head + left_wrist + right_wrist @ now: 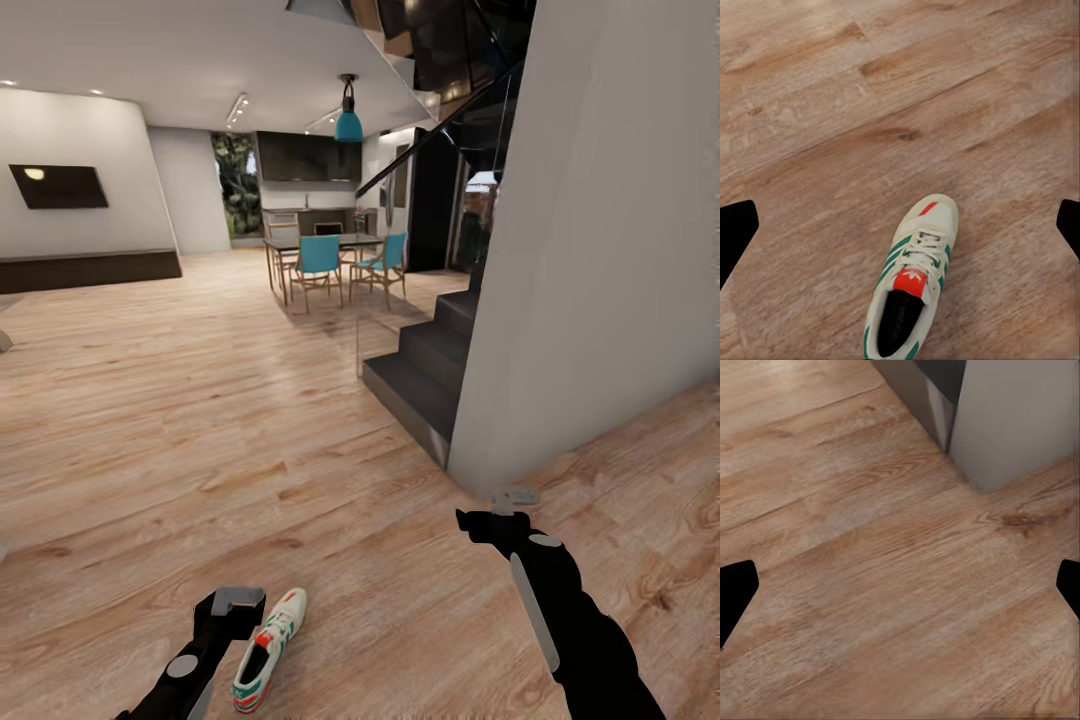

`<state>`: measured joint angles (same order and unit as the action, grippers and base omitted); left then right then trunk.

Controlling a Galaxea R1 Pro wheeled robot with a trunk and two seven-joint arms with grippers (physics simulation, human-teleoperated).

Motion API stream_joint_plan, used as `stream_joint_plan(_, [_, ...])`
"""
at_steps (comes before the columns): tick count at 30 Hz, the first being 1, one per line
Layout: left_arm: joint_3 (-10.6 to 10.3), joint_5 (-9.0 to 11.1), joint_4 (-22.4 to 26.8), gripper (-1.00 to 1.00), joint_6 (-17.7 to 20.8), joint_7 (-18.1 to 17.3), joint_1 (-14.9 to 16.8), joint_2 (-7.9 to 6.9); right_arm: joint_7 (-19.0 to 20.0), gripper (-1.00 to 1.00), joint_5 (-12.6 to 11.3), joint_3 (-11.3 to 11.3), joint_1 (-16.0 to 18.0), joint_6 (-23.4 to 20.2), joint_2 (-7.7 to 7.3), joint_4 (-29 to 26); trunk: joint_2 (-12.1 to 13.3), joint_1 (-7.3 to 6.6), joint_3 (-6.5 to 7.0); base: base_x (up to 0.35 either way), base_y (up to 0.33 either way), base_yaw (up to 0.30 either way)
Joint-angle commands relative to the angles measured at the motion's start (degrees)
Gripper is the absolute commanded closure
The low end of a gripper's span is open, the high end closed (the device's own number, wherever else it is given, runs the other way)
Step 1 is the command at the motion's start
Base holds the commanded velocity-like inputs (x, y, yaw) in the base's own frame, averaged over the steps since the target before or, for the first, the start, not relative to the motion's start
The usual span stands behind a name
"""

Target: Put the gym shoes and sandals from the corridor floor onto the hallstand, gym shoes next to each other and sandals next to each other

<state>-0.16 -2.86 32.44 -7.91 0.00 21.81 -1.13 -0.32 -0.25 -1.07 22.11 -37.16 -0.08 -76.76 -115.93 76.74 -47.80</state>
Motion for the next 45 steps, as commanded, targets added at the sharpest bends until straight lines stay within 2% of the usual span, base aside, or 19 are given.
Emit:
stream_joint_plan(1, [-0.01,-0.3,-0.01,-1.0,-0.18,0.0,0.02,-0.02,-0.03,-1.0,-0.02,0.01,0.04,-0.28,-0.01,-0.06,-0.44,0.22,-0.32,0.0,0.0,-0.156])
stream_joint_plan(30, [-0.03,-0.3,-0.01,-1.0,-0.18,0.0,-0.02,-0.02,-0.09,-1.0,0.04,0.01,0.04,-0.28,0.01,-0.06,-12.07,6.59,-8.23,0.0,0.0,-0.013])
stream_joint_plan(38, [-0.07,-0.3,-0.01,-1.0,-0.44,0.0,-0.01,-0.02,-0.1,-1.0,-0.01,0.0,0.04,-0.28,0.04,-0.06,-12.07,6.59,-8.41,0.0,0.002,-0.005])
stream_joint_plan(45, [-0.02,-0.3,-0.01,-1.0,-0.52,-0.01,-0.01,-0.02,-0.1,-1.0,-0.02,0.0,0.04,-0.28,0.0,-0.06,-12.07,6.59,-8.42,-0.081,0.193,-0.215])
